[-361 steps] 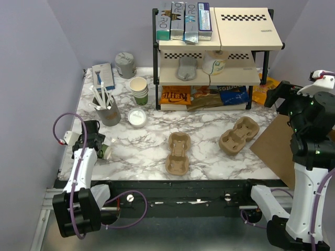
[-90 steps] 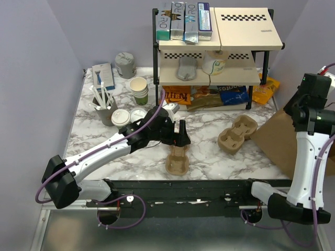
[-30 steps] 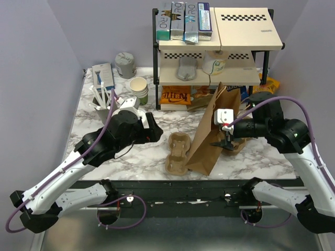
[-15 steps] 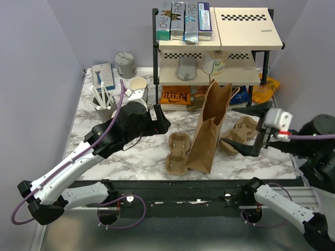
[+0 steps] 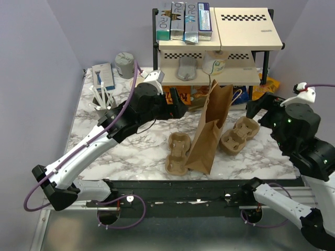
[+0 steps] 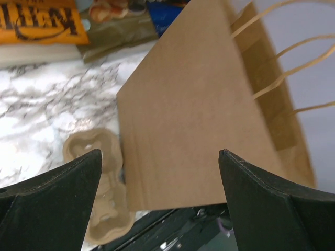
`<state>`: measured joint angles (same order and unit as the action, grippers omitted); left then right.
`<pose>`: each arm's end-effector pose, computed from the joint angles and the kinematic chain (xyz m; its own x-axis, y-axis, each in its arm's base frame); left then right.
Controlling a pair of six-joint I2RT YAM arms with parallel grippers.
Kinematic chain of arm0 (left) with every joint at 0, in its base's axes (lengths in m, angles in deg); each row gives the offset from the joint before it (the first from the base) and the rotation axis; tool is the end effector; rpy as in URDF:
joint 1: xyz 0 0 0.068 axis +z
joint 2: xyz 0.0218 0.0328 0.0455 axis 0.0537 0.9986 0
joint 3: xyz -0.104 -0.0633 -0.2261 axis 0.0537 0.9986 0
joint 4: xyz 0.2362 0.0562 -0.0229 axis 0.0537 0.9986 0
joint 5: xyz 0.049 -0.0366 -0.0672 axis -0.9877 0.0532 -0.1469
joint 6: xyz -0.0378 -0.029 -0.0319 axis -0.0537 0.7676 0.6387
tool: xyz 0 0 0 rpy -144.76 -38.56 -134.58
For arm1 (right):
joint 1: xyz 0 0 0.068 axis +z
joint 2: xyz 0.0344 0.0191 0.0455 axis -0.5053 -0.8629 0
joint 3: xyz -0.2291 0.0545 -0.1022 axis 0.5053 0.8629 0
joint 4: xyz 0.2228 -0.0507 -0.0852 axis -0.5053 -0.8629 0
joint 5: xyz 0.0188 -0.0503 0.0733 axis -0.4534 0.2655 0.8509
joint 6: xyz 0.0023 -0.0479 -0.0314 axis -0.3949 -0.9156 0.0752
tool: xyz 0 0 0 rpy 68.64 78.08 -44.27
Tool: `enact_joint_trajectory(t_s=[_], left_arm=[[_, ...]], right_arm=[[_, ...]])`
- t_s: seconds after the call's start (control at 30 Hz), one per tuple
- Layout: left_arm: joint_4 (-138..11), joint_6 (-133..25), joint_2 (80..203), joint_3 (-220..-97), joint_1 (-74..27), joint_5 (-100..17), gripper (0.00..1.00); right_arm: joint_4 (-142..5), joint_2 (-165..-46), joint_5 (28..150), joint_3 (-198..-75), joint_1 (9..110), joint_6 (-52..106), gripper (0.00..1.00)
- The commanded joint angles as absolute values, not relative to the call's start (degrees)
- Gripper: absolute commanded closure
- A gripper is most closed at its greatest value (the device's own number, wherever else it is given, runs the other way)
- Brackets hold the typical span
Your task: Pack the takeout coffee
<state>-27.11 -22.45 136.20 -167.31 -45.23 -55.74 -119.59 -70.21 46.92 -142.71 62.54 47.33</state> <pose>0.1709 -0.1855 0.4016 -0.6540 -0.2789 -0.7032 0.3211 0.7393 -0.5919 0.0951 0.0325 0.4446 -0.1870 0.3229 -0.9278 0.1279 0.9444 0.3029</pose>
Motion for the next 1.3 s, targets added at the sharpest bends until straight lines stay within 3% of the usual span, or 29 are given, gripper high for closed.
enact_joint_trajectory(t_s=[0.0, 0.17, 0.27, 0.57, 0.8, 0.97, 1.07, 1.17, 1.2, 1.27], left_arm=[[-27.5, -23.7, 139.8, -171.7, -44.5, -54.5, 0.01], [-29.8, -23.0, 139.5, -170.7, -43.9, -54.2, 0.01], [-30.6, -23.1, 138.6, -169.0, -43.8, -54.0, 0.01], [-31.6, -21.8, 133.9, -161.6, -43.5, -55.1, 0.01], [-31.6, -22.3, 134.3, -159.8, -43.5, -54.5, 0.01], [-31.0, -22.7, 134.4, -159.0, -43.5, -55.0, 0.01], [-30.4, -22.7, 133.7, -158.6, -43.4, -56.5, 0.01], [-30.4, -22.6, 132.8, -157.3, -43.2, -57.3, 0.01], [-30.3, -22.6, 132.3, -156.9, -43.2, -57.5, 0.01], [-30.0, -22.7, 131.4, -156.0, -43.0, -58.3, 0.01]], right_arm=[[-124.8, -74.3, 48.4, -137.7, 54.9, 52.0, 0.00], [-116.4, -75.0, 69.1, -125.2, 31.7, 53.1, 0.00], [-111.8, -74.3, 71.1, -117.5, 27.7, 54.9, 0.00], [-101.6, -86.1, 71.6, -107.0, 24.3, 60.6, 0.02], [-99.6, -92.3, 64.3, -105.1, 23.7, 62.3, 0.19], [-97.7, -96.2, 64.6, -102.6, 22.0, 62.0, 0.25], [-96.0, -98.6, 65.6, -103.1, 21.0, 60.6, 0.36], [-95.0, -100.6, 66.4, -104.9, 19.5, 58.4, 0.61], [-94.1, -101.0, 66.9, -106.2, 18.9, 56.6, 0.75], [-93.8, -101.9, 68.3, -107.7, 16.9, 54.9, 0.87]])
